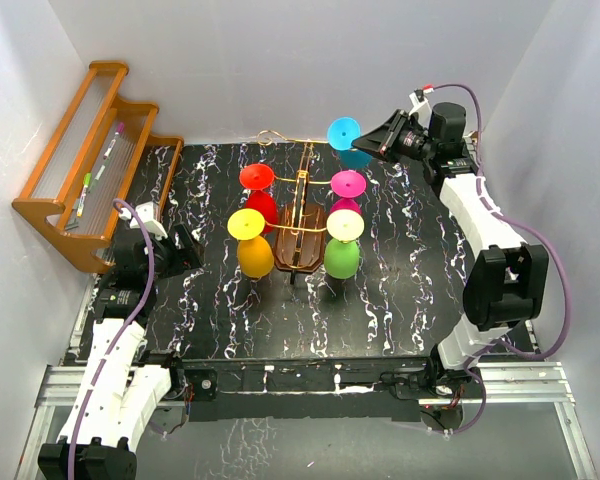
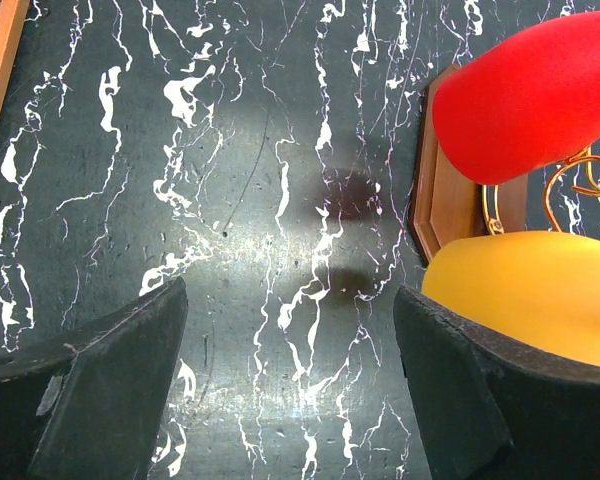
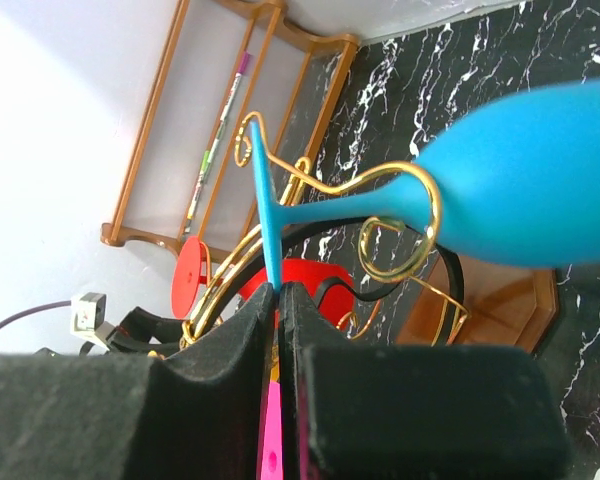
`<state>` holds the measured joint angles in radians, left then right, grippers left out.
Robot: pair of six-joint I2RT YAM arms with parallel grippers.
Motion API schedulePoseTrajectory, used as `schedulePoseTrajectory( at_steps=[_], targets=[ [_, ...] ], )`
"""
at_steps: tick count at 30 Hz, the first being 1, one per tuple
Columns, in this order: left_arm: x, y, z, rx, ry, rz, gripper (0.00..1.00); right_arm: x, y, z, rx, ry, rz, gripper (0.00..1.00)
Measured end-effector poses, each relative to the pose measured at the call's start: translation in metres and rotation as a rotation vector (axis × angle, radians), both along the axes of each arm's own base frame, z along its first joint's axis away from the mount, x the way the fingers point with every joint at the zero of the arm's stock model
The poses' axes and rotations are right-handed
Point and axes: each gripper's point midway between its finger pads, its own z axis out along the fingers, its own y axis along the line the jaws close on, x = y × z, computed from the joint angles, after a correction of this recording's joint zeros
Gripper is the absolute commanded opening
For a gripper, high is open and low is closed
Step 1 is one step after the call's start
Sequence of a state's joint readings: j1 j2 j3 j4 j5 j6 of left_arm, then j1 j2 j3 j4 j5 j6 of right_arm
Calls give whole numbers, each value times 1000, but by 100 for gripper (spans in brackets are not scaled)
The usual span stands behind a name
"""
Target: Take the wine glass off the wine glass rack
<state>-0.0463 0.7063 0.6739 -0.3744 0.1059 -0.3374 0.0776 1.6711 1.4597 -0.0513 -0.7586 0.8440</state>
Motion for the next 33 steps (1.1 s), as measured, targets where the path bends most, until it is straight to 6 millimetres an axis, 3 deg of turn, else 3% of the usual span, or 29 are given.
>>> schedulePoseTrajectory(
  at_steps=[11, 25, 33],
  targets=[
    [0, -1, 0, -5, 1, -7, 81, -4, -1, 7, -13, -31, -6, 8],
    [0, -2, 0, -8, 1, -6, 81, 19, -6, -11, -25, 9, -62, 8],
    [0, -2, 0, -8, 1, -6, 81, 17, 0, 3, -4, -17, -11, 8]
  ],
)
